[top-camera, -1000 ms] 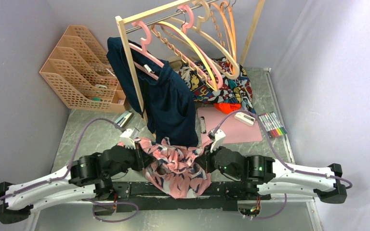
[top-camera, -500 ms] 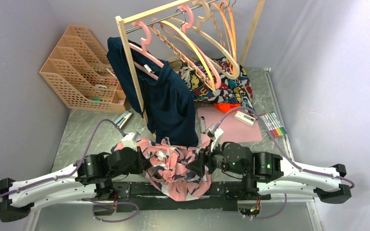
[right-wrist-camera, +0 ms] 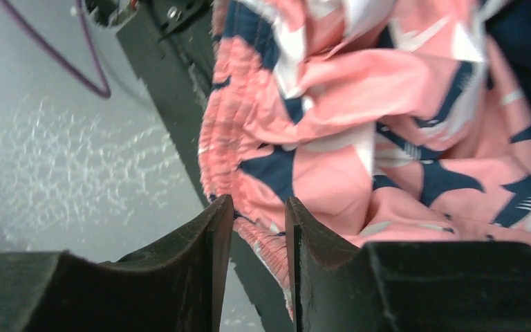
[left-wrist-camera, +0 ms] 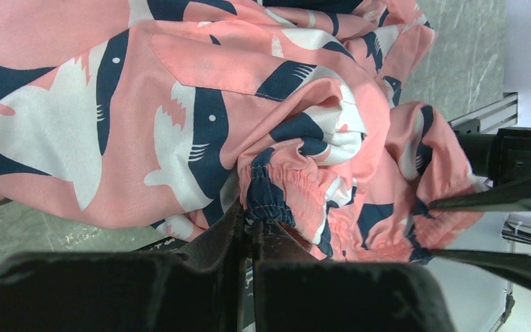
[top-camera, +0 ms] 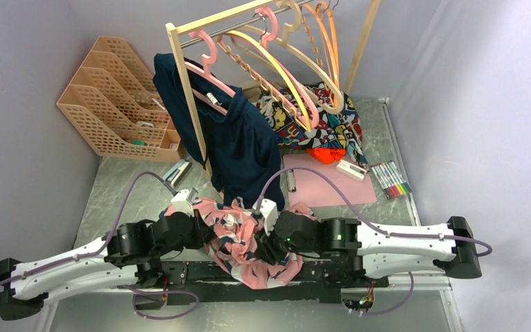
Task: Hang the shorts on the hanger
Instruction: Adjust the shorts at the center of the board.
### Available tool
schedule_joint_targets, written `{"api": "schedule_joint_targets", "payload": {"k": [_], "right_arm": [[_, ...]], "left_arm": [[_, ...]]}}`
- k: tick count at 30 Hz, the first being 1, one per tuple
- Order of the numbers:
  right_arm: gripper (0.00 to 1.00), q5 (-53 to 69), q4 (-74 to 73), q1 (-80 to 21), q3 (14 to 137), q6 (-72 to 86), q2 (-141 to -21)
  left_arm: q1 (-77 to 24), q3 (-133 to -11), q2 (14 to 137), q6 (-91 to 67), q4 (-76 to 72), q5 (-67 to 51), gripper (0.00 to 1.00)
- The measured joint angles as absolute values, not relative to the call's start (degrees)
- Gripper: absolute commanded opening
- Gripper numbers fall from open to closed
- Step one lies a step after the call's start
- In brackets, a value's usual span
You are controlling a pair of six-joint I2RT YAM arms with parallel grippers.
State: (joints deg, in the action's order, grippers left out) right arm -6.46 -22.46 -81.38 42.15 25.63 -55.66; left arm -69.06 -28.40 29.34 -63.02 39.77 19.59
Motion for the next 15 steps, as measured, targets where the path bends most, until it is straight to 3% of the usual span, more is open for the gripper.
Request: {"api": "schedule_joint_targets", "payload": {"k": [8, 13, 15], "right_arm": [[0.34, -0.30, -23.24, -86.11, 41.82, 24.53, -61.76], [0.60, -2.33, -24.29, -87.88, 41.87, 24.82, -61.25], [0.66, -4.62, -24.67, -87.99, 41.87, 25.28, -59.22]], "left_arm": [[-69.06, -28.38, 27.07, -63.09, 39.77, 20.60, 0.07], [-69.06, -28.38, 27.38, -63.09, 39.81, 20.73, 0.07], [-69.06, -28.38, 27.35, -63.16, 40.03, 20.80, 0.07]]}}
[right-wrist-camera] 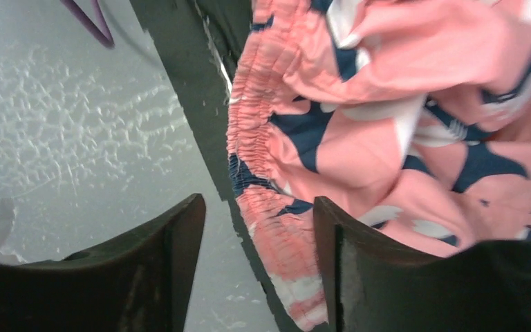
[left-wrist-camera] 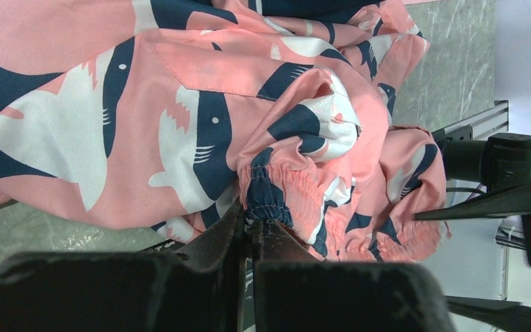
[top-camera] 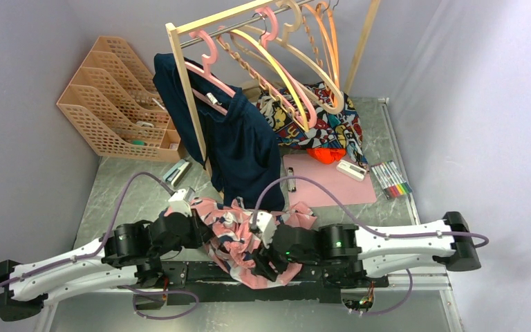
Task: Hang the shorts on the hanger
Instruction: Adjust the shorts at the center of the board.
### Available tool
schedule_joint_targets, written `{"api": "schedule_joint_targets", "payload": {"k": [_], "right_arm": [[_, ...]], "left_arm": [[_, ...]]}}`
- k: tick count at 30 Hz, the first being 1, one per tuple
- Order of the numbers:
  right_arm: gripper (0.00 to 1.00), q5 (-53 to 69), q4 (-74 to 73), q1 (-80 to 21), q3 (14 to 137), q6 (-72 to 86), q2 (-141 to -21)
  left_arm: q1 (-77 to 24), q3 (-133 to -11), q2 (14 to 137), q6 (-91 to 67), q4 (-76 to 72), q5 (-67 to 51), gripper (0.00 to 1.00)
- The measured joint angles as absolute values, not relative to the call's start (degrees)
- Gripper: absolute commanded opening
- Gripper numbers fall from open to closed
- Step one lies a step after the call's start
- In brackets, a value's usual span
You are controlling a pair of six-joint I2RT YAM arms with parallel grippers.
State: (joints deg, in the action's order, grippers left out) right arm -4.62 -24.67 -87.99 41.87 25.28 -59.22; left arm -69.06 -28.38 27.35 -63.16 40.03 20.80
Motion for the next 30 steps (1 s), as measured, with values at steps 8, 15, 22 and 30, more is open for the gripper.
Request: {"api": "schedule_joint_targets", "payload": {"k": [8, 15, 22, 30], "right_arm": [[0.87, -13.63, -25.85, -88.12, 41.47, 27.99, -48.45], [1.00, -15.29, -30.37, -89.14, 39.83, 30.76, -48.69], [1.00, -17.54, -33.41, -91.77, 40.64, 32.53, -51.42], [0.93, -29.06, -38.20, -96.27, 46.70, 34.52, -53.80]], "left_arm": [[-69.06, -28.40, 24.84, -64.55, 42.04, 22.33, 0.07], [-69.06, -28.84, 23.44, -67.94, 45.78, 25.32, 0.07], [-69.06, -30.20, 22.65, -73.36, 50.63, 29.15, 0.07], [-69.06, -33.39, 23.64, -75.37, 53.19, 31.90, 0.07]]}}
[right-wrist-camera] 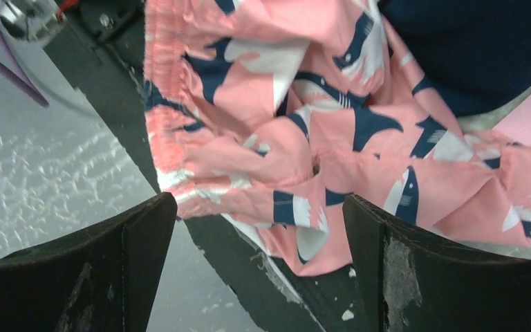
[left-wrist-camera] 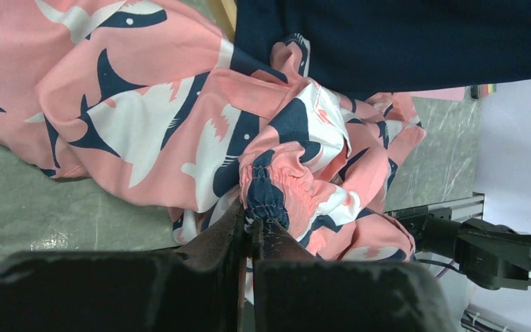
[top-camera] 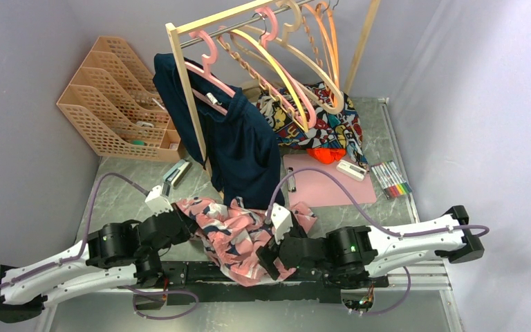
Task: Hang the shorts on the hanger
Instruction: Adjust the shorts at the center of the board.
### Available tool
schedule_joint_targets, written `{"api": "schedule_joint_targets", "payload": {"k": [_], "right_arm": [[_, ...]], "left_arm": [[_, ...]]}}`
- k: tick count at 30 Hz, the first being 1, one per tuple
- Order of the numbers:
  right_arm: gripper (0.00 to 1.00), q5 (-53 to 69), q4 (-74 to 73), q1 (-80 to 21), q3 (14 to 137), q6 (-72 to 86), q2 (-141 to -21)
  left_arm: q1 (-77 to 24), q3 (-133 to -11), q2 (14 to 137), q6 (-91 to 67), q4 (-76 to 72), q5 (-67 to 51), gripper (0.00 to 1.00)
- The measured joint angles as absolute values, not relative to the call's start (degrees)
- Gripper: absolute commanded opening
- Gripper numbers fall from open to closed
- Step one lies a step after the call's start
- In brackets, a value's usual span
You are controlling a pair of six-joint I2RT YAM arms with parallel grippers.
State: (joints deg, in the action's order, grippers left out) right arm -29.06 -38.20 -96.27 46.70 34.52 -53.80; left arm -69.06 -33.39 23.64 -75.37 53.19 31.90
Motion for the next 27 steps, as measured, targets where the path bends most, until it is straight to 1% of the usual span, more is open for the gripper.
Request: {"api": "schedule_joint_targets", "payload": {"k": [4, 7, 10, 16, 18, 19, 20, 21, 22, 23, 24, 26, 27], "right_arm": [[0.84, -31.62, -36.40, -96.33, 48.95, 31.59, -55.07], [0.80, -32.34, -34.54, -96.42, 50.02, 29.02, -59.24], [0.81, -32.84, -33.36, -96.47, 50.04, 27.07, -64.25], [0.90, -34.76, -31.94, -96.55, 50.04, 25.43, -70.48], [0.90, -35.75, -31.51, -96.55, 50.06, 25.34, -71.44], [0.88, -36.38, -31.44, -96.55, 50.19, 25.28, -72.20], [0.82, -36.99, -31.38, -96.55, 50.39, 25.28, -73.12], [0.72, -37.50, -31.40, -96.55, 50.72, 25.28, -74.22], [0.51, -37.95, -31.44, -96.55, 51.05, 25.30, -75.31], [0.39, -38.35, -31.55, -96.55, 51.40, 25.28, -76.49], [0.29, -38.87, -31.81, -96.55, 51.75, 25.34, -77.62], [0.14, -40.03, -32.27, -96.55, 52.10, 26.26, -79.37], [0.04, -40.58, -32.80, -96.55, 52.14, 26.61, -79.75]], "left_arm": [[-69.06, -35.14, 26.04, -75.46, 53.28, 32.84, 0.07], [-69.06, -35.31, 27.57, -75.50, 53.41, 33.21, 0.07], [-69.06, -35.31, 28.01, -75.48, 53.45, 33.28, 0.07], [-69.06, -35.31, 27.29, -75.42, 53.43, 33.34, 0.07], [-69.06, -35.31, 27.16, -75.42, 53.43, 33.34, 0.07], [-69.06, -35.31, 27.16, -75.42, 53.43, 33.34, 0.07], [-69.06, -35.31, 27.16, -75.42, 53.43, 33.34, 0.07], [-69.06, -35.31, 27.16, -75.42, 53.43, 33.34, 0.07], [-69.06, -35.31, 27.16, -75.42, 53.43, 33.34, 0.07], [-69.06, -35.31, 27.16, -75.42, 53.43, 33.34, 0.07], [-69.06, -35.31, 27.14, -75.42, 53.43, 33.34, 0.07], [-69.06, -35.31, 26.89, -75.42, 53.43, 33.34, 0.07], [-69.06, -35.31, 26.68, -75.42, 53.43, 33.34, 0.07]]}}
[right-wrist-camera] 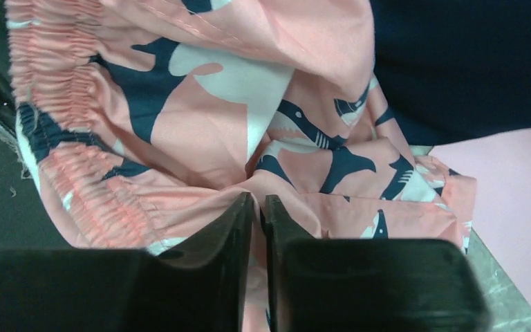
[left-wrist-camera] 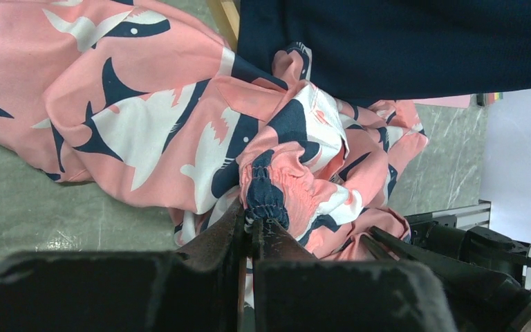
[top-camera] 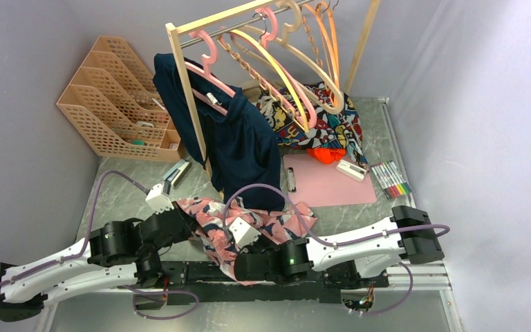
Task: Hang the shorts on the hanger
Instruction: Adjust the shorts at the center of the board.
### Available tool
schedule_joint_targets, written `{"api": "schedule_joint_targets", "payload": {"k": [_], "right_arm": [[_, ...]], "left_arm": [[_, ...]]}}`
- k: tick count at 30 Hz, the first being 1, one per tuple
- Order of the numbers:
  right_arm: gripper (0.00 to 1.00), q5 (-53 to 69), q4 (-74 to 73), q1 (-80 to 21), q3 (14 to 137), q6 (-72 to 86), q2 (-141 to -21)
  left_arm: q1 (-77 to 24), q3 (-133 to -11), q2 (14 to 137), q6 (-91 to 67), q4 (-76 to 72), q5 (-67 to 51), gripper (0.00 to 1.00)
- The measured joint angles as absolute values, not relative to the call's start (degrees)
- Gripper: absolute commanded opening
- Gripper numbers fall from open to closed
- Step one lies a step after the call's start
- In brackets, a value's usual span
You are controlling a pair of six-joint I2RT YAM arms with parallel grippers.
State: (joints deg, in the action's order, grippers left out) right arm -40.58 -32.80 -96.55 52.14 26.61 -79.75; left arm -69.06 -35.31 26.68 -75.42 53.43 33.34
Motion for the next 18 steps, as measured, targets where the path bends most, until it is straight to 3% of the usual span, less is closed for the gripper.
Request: {"api": "schedule_joint_targets", "payload": {"k": [1, 11, 18], "right_arm": [[0.00, -41.12, -33.32, -96.55, 52.14, 27.05, -79.83], [0.00, -42.89, -33.56, -94.98, 50.96, 33.65, -70.06], [0.00, -38.48, -31.38, -85.73, 44.60, 40.36, -64.66]], "left_arm": [[-69.06, -35.31, 26.44, -75.42, 53.43, 33.34, 0.07], [-69.06, -35.31, 27.62, -73.19, 52.42, 33.36, 0.07], [-69.06, -35.33, 33.41, -68.82, 47.20, 34.17, 0.07]]}}
